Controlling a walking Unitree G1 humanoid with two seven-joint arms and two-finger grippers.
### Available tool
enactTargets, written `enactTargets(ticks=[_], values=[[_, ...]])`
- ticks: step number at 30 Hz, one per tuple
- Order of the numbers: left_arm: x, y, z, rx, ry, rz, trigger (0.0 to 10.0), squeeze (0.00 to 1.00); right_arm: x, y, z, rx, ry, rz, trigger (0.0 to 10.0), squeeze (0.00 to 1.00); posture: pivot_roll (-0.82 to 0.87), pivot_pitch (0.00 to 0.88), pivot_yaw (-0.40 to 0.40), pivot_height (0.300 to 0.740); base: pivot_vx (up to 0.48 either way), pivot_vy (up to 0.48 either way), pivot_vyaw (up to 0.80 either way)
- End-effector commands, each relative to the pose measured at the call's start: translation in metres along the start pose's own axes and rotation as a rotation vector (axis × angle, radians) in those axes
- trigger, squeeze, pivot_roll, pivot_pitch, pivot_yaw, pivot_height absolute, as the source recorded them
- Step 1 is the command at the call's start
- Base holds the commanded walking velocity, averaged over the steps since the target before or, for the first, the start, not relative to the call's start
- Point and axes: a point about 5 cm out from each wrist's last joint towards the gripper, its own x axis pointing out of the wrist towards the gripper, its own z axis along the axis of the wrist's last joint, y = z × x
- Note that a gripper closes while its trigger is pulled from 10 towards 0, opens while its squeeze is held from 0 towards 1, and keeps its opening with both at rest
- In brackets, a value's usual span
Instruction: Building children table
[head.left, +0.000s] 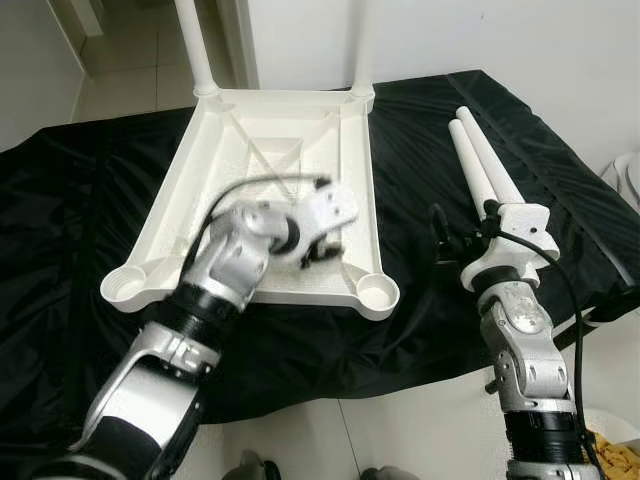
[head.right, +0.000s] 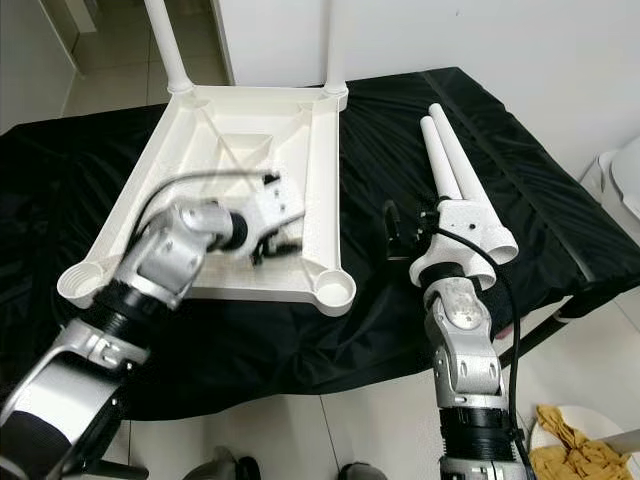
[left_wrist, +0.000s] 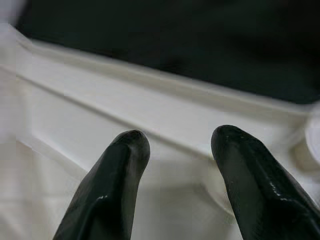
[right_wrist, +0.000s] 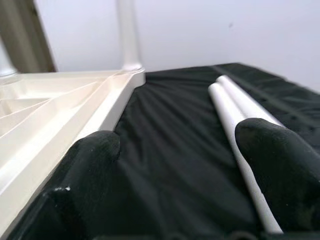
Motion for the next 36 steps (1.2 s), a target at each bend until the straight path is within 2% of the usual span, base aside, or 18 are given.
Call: enactTargets(ticks=[1, 2, 3, 4, 6, 8, 11, 14, 18, 19, 24, 25, 33, 34, 35, 36], values=[[-0.004, 0.012, 0.004, -0.025, -0.039, 0.209, 10.0, 0.0, 0.002, -0.004, -0.001, 0.0, -0.003, -0.036, 10.0, 0.0, -0.14, 0.077, 0.06, 0.74, 0.0, 0.0, 0.0], [-0.008, 0.019, 0.014, -0.07, -0.103, 0.246, 10.0, 0.0, 0.005, -0.007, -0.001, 0.001, -0.001, -0.067, 10.0, 0.0, -0.13, 0.077, 0.058, 0.74, 0.0, 0.0, 0.0], [-0.008, 0.019, 0.014, -0.07, -0.103, 0.246, 10.0, 0.0, 0.005, -0.007, -0.001, 0.001, -0.001, -0.067, 10.0, 0.0, -0.13, 0.077, 0.058, 0.74, 0.0, 0.0, 0.0], [-0.011, 0.025, 0.021, -0.123, -0.158, 0.274, 10.0, 0.0, 0.007, -0.009, -0.002, 0.003, 0.001, -0.093, 10.0, 0.0, -0.13, 0.075, 0.058, 0.74, 0.0, 0.0, 0.0], [-0.011, 0.025, 0.021, -0.123, -0.158, 0.274, 10.0, 0.0, 0.007, -0.009, -0.002, 0.003, 0.001, -0.093, 10.0, 0.0, -0.13, 0.075, 0.058, 0.74, 0.0, 0.0, 0.0], [-0.016, 0.031, 0.023, -0.248, -0.256, 0.316, 10.0, 0.0, 0.013, -0.015, -0.002, -0.011, 0.023, -0.167, 10.0, 0.0, -0.13, 0.071, 0.062, 0.74, 0.0, 0.0, 0.0], [-0.018, 0.032, 0.019, -0.287, -0.272, 0.334, 10.0, 0.0, 0.015, -0.019, -0.003, -0.021, 0.039, -0.211, 10.0, 0.0, -0.13, 0.069, 0.062, 0.74, 0.0, 0.0, 0.0], [-0.015, 0.022, 0.005, -0.334, -0.235, 0.323, 10.0, 0.0, 0.018, -0.026, -0.003, -0.024, 0.066, -0.286, 10.0, 0.0, -0.13, 0.068, 0.062, 0.74, 0.0, 0.0, 0.0], [-0.014, 0.015, -0.002, -0.343, -0.209, 0.312, 10.0, 0.0, 0.019, -0.03, -0.003, -0.018, 0.085, -0.334, 10.0, 0.0, -0.13, 0.071, 0.058, 0.74, 0.0, 0.0, 0.0], [-0.014, 0.01, -0.002, -0.34, -0.212, 0.288, 10.0, 0.0, 0.021, -0.032, -0.004, -0.025, 0.1, -0.363, 10.0, 0.0, -0.13, 0.071, 0.061, 0.74, 0.0, 0.0, 0.0], [-0.015, 0.009, -0.001, -0.362, -0.225, 0.286, 10.0, 0.0, 0.024, -0.034, -0.005, -0.033, 0.151, -0.412, 10.0, 0.0, -0.13, 0.074, 0.057, 0.74, 0.0, 0.0, 0.0], [-0.017, 0.006, 0.003, -0.38, -0.256, 0.244, 10.0, 0.0, 0.027, -0.034, -0.007, -0.038, 0.199, -0.453, 10.0, 0.0, -0.13, 0.074, 0.057, 0.74, 0.0, 0.0, 0.0], [-0.02, -0.005, 0.008, -0.36, -0.306, 0.159, 10.0, 0.0, 0.03, -0.033, -0.01, -0.009, 0.244, -0.47, 10.0, 0.0, -0.13, 0.074, 0.057, 0.74, 0.0, 0.0, 0.0], [-0.02, -0.012, 0.009, -0.349, -0.317, 0.118, 10.0, 0.0, 0.031, -0.031, -0.012, -0.009, 0.281, -0.476, 10.0, 0.0, -0.13, 0.075, 0.058, 0.74, 0.0, 0.0, 0.0], [-0.02, -0.012, 0.009, -0.349, -0.317, 0.118, 10.0, 0.0, 0.031, -0.031, -0.012, -0.009, 0.281, -0.476, 10.0, 0.0, -0.13, 0.075, 0.058, 0.74, 0.0, 0.0, 0.0], [-0.019, -0.016, 0.01, -0.348, -0.317, 0.097, 10.0, 0.0, 0.032, -0.027, -0.016, 0.0, 0.325, -0.464, 10.0, 0.0, -0.13, 0.071, 0.057, 0.74, 0.0, 0.0, 0.0]])
